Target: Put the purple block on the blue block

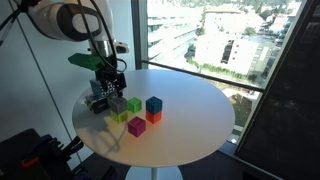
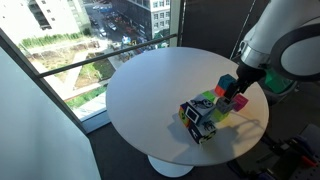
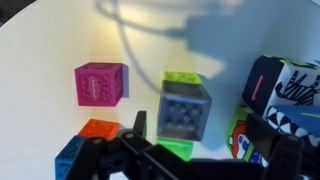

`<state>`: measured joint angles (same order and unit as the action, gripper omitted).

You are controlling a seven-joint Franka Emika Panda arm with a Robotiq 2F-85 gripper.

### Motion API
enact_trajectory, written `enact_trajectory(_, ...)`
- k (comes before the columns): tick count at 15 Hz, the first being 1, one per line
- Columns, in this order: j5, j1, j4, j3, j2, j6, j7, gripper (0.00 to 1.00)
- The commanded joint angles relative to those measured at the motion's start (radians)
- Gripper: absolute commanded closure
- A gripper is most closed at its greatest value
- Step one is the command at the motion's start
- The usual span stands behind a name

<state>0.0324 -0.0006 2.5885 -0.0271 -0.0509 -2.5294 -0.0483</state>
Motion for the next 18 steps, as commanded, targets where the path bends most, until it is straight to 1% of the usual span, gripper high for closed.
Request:
enact_trajectory(1, 0.037, 0.010, -0.044, -0.005, 0.054, -0.013, -0.057, 0.00)
enact_trajectory(11, 0.110, 0.020, -0.117, 0.015, 0.157, -0.010, -0.162, 0.00)
enact_trajectory(18, 0.107, 0.025, -0.139, 0.028, 0.207, -0.005, -0.177, 0.00)
